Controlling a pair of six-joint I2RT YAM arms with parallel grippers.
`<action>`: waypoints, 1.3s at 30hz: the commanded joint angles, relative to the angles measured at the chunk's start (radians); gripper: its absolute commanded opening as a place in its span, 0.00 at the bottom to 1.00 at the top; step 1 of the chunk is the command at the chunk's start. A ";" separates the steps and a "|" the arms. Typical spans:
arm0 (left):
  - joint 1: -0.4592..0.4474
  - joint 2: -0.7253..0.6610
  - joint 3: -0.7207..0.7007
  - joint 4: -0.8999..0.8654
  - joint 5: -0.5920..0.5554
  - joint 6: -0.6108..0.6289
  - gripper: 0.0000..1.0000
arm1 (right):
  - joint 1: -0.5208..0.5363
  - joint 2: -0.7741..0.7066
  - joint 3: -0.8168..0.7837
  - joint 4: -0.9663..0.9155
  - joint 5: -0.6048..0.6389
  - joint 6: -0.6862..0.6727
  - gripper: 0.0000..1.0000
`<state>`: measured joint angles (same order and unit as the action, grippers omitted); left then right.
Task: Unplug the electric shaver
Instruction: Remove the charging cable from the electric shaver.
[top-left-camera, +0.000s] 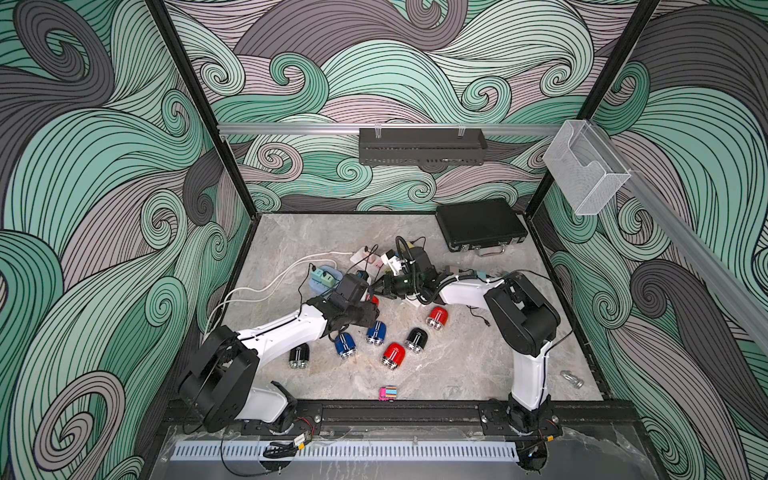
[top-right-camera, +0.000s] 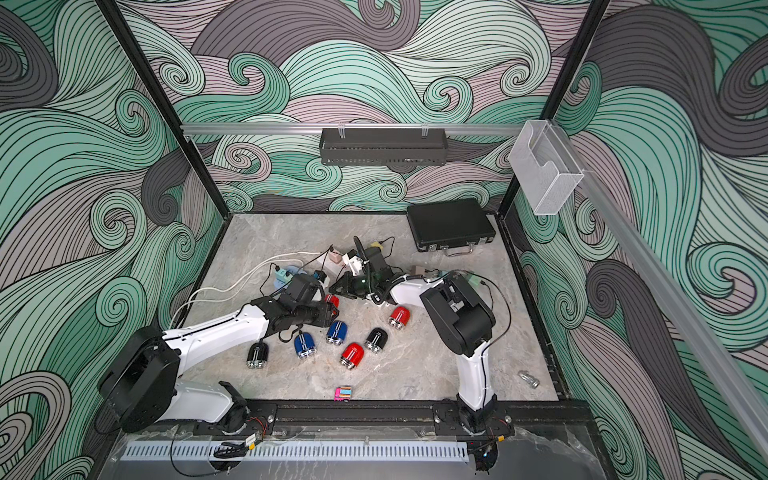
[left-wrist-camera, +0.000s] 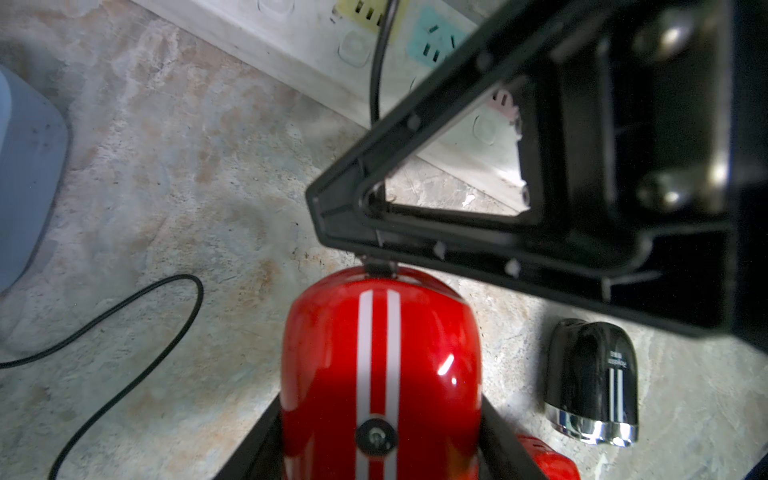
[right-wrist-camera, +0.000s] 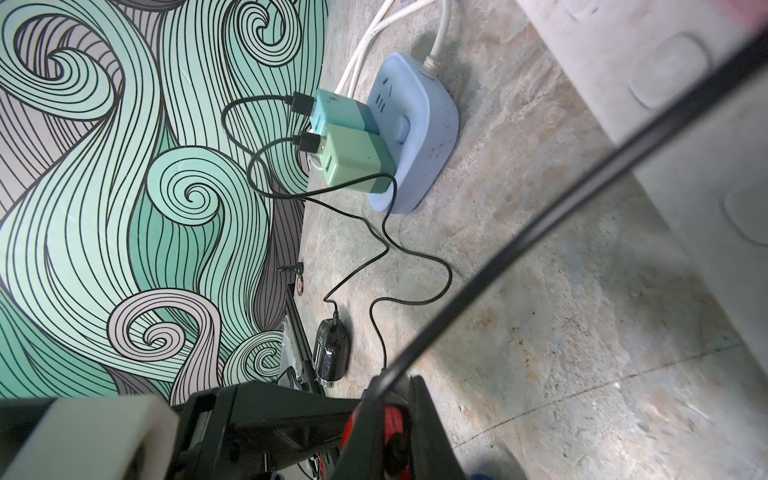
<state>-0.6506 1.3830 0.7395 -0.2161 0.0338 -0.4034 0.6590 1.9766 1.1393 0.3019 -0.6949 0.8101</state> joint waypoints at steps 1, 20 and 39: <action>0.004 -0.034 -0.003 0.020 0.002 0.009 0.39 | 0.005 -0.001 -0.012 0.040 -0.020 0.018 0.12; 0.012 -0.055 -0.021 0.012 0.003 0.010 0.39 | 0.003 -0.001 0.018 -0.005 -0.006 -0.013 0.04; 0.013 -0.074 -0.033 0.007 0.006 0.012 0.39 | -0.025 0.009 0.072 -0.053 -0.008 -0.032 0.04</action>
<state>-0.6399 1.3312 0.7155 -0.2077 0.0311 -0.4030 0.6540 1.9770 1.1839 0.2569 -0.7177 0.7925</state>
